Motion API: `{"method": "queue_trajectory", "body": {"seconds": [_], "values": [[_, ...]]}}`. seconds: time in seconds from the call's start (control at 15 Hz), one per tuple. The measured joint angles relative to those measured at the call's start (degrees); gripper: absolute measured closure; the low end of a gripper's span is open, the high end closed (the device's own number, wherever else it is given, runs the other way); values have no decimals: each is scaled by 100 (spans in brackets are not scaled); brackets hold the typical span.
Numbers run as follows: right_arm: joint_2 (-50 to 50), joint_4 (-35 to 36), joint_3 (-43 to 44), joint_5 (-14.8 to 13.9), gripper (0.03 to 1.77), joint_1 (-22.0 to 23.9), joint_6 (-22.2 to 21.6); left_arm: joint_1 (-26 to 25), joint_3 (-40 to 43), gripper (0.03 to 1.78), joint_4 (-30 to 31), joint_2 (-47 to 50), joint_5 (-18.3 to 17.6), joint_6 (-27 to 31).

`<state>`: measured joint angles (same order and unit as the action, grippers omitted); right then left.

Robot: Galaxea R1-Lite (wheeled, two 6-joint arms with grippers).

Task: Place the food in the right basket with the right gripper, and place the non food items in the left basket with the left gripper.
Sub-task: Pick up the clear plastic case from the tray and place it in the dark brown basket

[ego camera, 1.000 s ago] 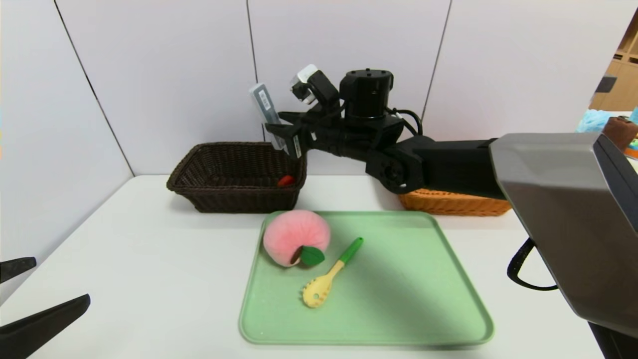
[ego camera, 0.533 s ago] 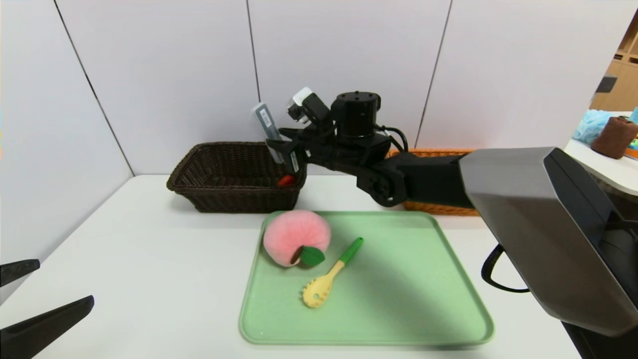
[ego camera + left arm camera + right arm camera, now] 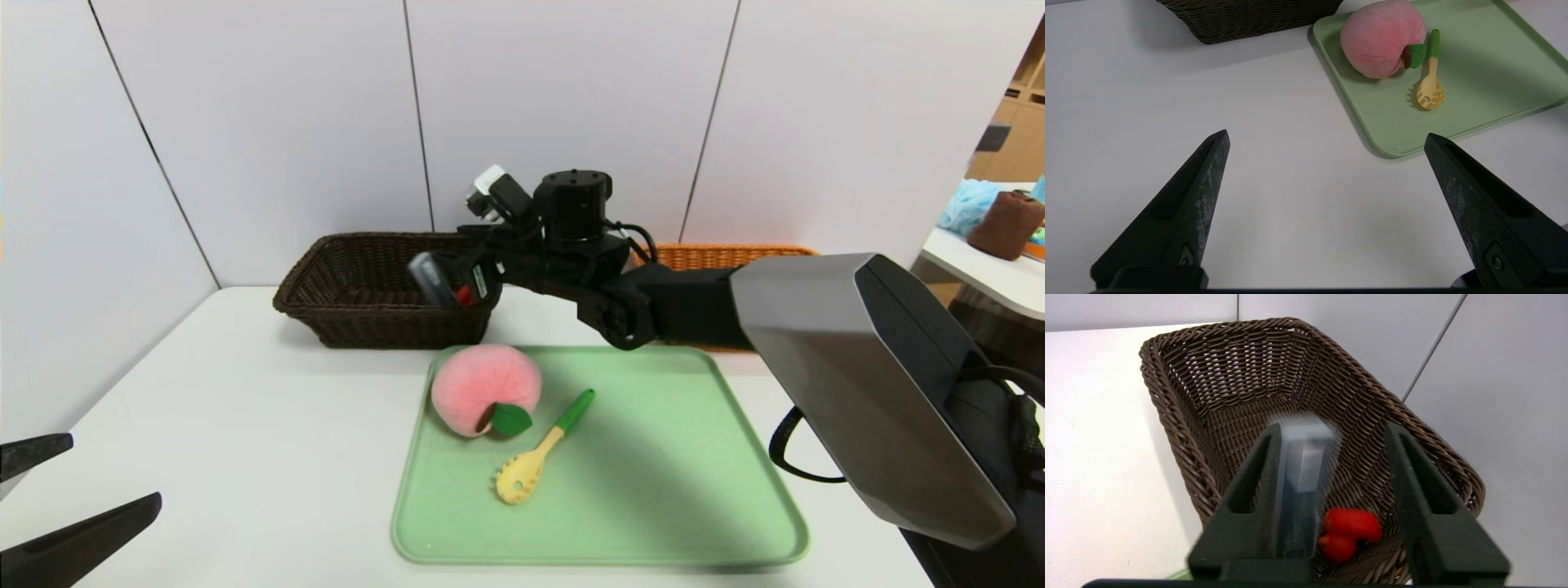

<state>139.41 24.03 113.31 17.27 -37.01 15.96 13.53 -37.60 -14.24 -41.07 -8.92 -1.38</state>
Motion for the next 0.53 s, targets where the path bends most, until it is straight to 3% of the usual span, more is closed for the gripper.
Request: {"method": "queue_trajectory", "body": {"seconds": [0.27, 0.53], "values": [[-7, -11, 2, -7, 56, -4, 24, 0, 0, 12, 5, -27, 11, 1], [-232, -187, -11, -143, 37, -28, 35, 0, -27, 12, 10, -33, 9, 0]]}}
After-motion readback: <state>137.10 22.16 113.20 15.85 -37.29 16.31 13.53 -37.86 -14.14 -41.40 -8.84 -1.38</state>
